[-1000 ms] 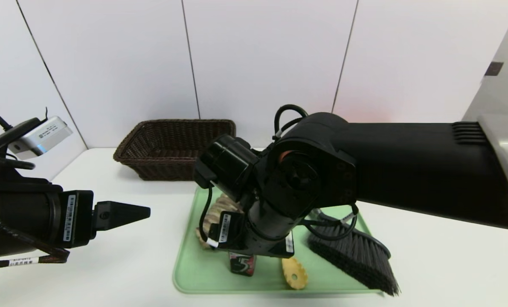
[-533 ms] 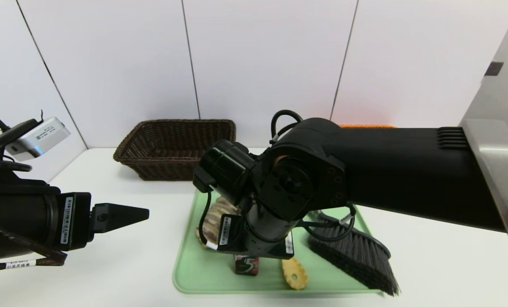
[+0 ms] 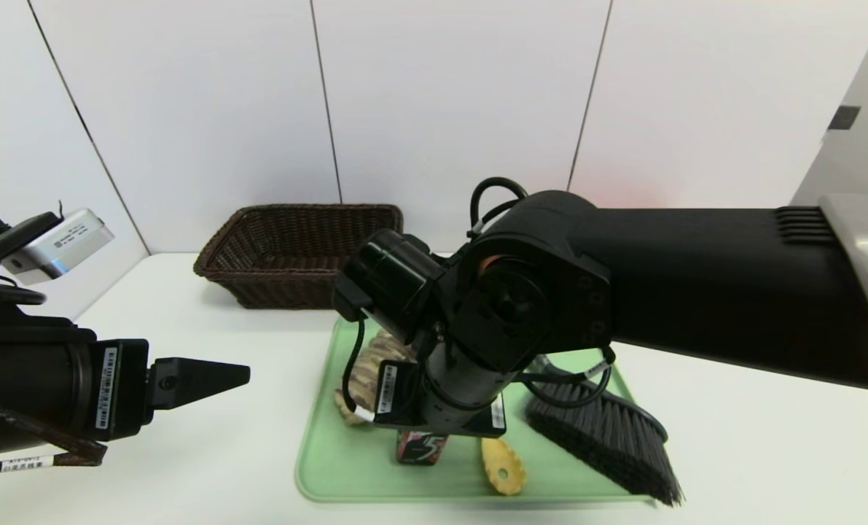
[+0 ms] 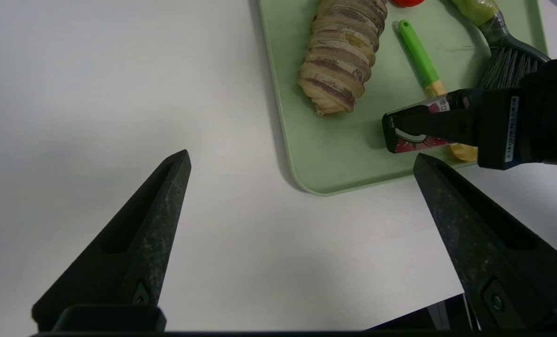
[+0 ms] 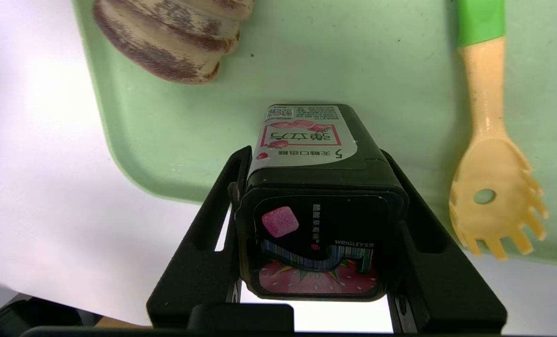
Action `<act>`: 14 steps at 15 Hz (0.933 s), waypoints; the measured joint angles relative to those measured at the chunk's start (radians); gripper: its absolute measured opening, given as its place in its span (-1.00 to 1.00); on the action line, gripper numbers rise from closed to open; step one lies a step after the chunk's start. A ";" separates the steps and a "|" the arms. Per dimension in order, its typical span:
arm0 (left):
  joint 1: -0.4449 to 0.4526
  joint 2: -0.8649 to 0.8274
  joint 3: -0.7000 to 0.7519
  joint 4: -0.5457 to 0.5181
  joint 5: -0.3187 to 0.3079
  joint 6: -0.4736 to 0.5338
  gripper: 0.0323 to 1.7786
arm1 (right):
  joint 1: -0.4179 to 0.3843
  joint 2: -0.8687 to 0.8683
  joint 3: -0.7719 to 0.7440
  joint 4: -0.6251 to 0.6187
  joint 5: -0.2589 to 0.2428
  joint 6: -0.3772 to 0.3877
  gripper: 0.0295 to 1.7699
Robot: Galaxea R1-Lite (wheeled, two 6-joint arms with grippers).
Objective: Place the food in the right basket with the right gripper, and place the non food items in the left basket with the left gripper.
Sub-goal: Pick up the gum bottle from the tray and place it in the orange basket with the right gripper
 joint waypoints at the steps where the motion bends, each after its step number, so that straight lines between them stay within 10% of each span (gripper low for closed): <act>1: 0.000 -0.006 0.005 0.002 0.000 0.000 0.90 | 0.001 -0.017 0.000 -0.001 -0.012 -0.017 -0.11; 7: 0.000 -0.037 0.020 0.052 -0.003 0.001 0.90 | -0.095 -0.159 0.000 -0.113 -0.167 -0.153 -0.11; 14: -0.015 -0.041 0.035 0.052 -0.003 0.000 0.90 | -0.492 -0.222 0.001 -0.374 -0.135 -0.259 -0.11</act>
